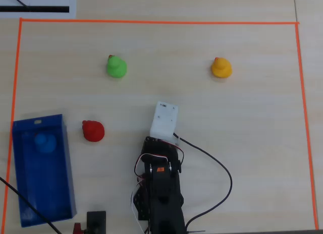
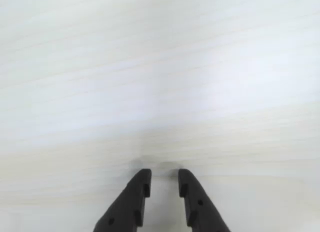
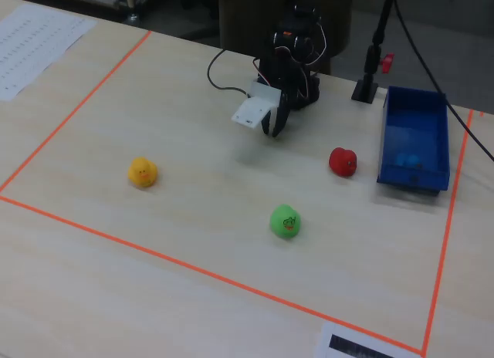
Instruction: Grasp blue duck and put it into box.
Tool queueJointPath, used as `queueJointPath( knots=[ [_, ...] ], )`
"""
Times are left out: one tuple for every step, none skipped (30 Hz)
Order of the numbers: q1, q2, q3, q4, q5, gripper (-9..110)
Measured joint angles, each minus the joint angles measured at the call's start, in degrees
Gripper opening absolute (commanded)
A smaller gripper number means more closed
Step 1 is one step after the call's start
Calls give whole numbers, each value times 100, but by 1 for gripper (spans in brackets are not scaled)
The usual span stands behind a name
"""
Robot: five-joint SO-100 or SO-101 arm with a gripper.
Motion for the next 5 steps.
queueJointPath(
  knots=[
    [0, 0, 0, 0, 0, 5],
    [0, 0, 0, 0, 0, 5],
    [0, 0, 0, 0, 0, 5],
    [0, 0, 0, 0, 0, 5],
    [0, 0, 0, 0, 0, 5]
  ],
)
